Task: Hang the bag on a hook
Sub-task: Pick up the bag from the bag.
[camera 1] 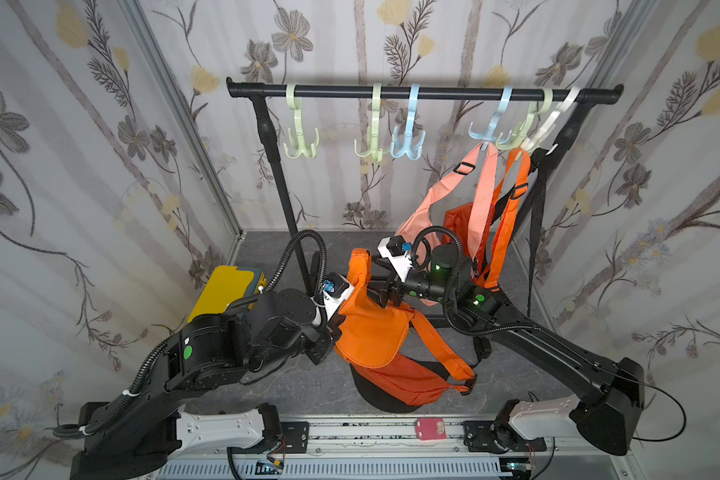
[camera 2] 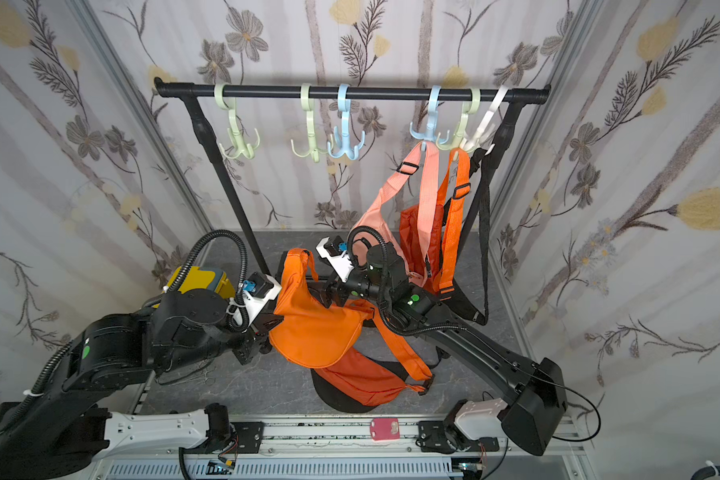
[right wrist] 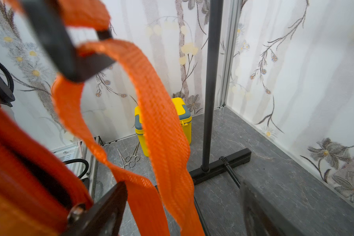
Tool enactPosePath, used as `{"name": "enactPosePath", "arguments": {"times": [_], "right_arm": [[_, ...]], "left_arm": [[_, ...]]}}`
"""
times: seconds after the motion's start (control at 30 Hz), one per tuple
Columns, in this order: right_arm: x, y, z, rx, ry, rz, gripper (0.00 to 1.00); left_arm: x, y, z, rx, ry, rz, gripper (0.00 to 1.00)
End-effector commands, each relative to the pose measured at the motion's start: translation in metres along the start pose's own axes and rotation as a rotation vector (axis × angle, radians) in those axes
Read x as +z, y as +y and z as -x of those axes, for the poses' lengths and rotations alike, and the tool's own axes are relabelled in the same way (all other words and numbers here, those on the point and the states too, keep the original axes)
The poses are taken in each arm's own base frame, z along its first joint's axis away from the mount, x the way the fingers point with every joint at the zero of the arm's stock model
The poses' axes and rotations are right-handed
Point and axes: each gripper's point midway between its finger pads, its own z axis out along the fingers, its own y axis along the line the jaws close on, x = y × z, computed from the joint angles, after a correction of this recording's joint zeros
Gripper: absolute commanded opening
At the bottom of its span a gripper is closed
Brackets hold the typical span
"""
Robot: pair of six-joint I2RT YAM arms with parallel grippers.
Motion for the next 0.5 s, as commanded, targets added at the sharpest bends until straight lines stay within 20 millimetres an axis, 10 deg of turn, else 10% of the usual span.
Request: {"name": "enactPosePath", "arguments": {"times": [0.0, 0.27, 0.47], "right_arm": [[0.009, 0.003, 0.010, -0.023, -0.038, 0.031, 0.85], [0.031, -0.001, 0.017, 0.015, -0.101, 0.071, 0.80], [0.020, -0.029, 0.038, 0.079, -0.179, -0.033, 0.10]], "left_arm": [[-0.002, 0.001, 0.008, -0.004, -0.034, 0.002, 0.00], [-0.009, 0.002, 0.009, -0.013, -0.056, -0.008, 0.00], [-0.012, 0.006, 0.006, -0.023, -0.051, 0.010, 0.00]]}}
